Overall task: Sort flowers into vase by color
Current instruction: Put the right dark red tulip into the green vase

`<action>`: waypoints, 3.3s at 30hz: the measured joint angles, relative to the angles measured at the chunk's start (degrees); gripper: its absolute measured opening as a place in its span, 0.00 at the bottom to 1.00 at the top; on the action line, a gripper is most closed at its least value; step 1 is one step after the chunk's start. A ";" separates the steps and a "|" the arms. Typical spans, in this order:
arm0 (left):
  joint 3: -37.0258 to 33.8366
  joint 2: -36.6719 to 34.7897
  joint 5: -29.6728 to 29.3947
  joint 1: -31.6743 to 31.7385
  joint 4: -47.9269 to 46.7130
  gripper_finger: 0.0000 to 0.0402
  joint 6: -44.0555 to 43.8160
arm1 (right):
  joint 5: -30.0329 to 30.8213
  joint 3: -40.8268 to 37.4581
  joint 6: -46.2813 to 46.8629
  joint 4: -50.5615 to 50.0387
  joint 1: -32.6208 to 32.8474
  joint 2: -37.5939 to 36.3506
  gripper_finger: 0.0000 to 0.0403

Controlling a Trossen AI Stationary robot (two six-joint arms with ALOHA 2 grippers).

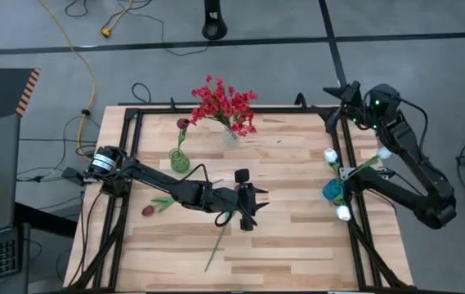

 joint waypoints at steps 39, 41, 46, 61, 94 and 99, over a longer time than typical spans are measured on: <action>0.00 0.00 -0.10 0.07 0.02 0.35 -2.51 | -10.45 0.00 8.59 -0.16 -1.87 -10.52 0.99; 0.00 0.00 -0.05 0.07 0.02 0.35 -2.54 | -11.14 0.00 8.86 -0.15 -0.29 -11.46 0.99; 0.00 0.00 -0.05 0.07 0.02 0.35 -2.59 | -12.70 0.00 10.20 0.65 5.52 -12.02 0.99; 0.00 -0.02 0.00 0.07 0.02 0.35 -2.60 | -13.87 -0.02 11.45 4.17 31.17 -11.28 0.99; 0.00 -0.04 -0.10 -0.54 1.38 0.35 -2.08 | 12.33 -0.02 8.54 15.91 70.13 6.72 0.99; 0.00 -0.04 -0.31 -1.38 1.31 0.35 -2.00 | 12.67 -0.02 8.59 17.77 74.17 9.97 0.99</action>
